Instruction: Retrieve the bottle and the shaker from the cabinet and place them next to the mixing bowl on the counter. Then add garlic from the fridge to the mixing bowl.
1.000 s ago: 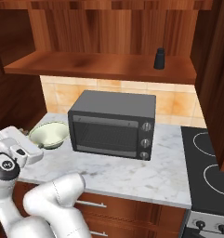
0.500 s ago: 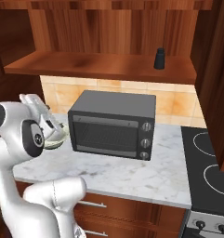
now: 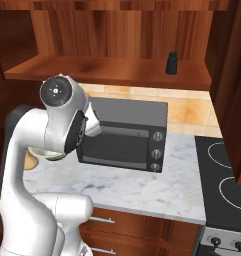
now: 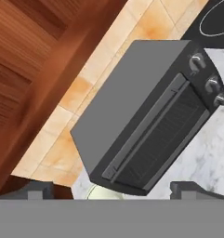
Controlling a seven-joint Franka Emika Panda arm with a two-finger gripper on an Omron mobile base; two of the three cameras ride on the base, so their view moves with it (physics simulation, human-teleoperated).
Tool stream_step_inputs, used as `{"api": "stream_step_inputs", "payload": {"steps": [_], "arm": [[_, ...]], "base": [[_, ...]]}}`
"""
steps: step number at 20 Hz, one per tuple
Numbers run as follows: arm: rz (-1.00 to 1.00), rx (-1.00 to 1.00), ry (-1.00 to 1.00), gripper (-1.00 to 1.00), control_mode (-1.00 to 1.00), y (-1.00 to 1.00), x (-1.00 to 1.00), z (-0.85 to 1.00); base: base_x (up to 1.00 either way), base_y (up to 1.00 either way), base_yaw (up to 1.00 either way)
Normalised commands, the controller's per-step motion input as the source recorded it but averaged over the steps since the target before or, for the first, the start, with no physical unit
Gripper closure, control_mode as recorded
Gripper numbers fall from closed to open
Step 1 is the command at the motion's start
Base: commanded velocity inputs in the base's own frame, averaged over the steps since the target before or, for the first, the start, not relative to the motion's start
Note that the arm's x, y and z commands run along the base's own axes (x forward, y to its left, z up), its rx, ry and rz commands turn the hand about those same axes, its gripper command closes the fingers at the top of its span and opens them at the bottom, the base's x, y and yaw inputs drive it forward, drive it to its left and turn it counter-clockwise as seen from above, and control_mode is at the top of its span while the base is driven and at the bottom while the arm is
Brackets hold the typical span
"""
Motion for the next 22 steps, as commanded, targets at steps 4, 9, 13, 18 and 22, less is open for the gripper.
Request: {"api": "stream_step_inputs", "payload": {"steps": [4,9,13,18,22], "arm": [[0.04,0.04,0.01,-1.0,-1.0,-0.47,0.0,0.68],[-0.01,-0.27,0.01,-1.0,-1.0,-0.07,0.0,0.39],[0.0,-0.42,0.0,-1.0,-1.0,-0.11,0.03,0.05],[0.0,-0.38,0.0,-1.0,-1.0,-0.43,0.0,0.0],[0.01,-0.21,-0.02,-1.0,-1.0,-0.53,0.11,0.0]], "base": [[0.0,0.0,0.0],[0.0,0.0,0.0],[0.0,0.0,0.0],[0.0,0.0,0.0],[0.0,0.0,0.0]]}}
